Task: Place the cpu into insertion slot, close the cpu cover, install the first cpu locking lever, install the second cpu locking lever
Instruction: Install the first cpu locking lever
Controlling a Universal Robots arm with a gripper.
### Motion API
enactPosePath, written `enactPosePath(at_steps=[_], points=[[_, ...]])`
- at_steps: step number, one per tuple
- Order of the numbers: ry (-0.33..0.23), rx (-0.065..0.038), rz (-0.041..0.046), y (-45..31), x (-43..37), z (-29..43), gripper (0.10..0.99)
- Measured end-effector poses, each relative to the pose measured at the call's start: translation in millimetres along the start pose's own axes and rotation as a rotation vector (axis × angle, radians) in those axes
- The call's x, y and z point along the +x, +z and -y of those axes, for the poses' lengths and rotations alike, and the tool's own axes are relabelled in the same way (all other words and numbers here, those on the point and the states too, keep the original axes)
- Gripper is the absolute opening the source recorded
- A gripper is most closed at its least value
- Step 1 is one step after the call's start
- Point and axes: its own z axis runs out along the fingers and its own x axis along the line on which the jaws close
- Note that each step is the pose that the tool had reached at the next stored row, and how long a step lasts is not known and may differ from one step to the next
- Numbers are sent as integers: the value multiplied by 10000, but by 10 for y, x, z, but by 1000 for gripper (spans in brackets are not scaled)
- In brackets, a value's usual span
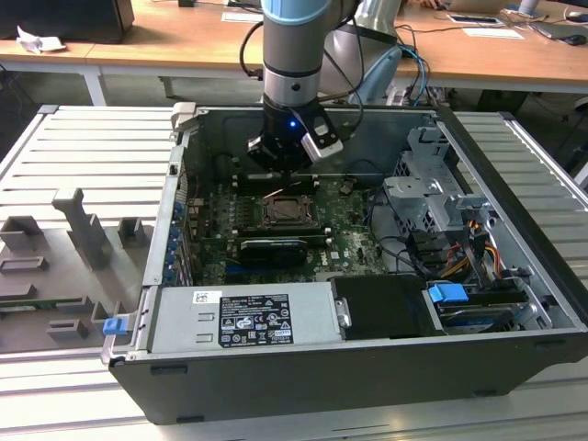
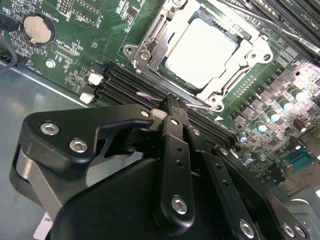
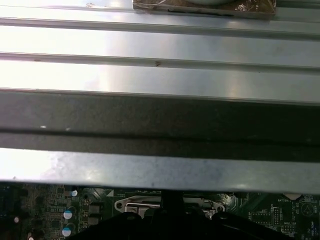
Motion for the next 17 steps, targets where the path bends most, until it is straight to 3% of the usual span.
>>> enactPosePath(at_steps=[2,8,12,17], points=[[2,-94,4,4,-14,0,106],[-82,-105,-4,21,-25,3,106],[-270,-175,-17,23,-45,3,106],[-315,-192,-20,32,-113,6,106]])
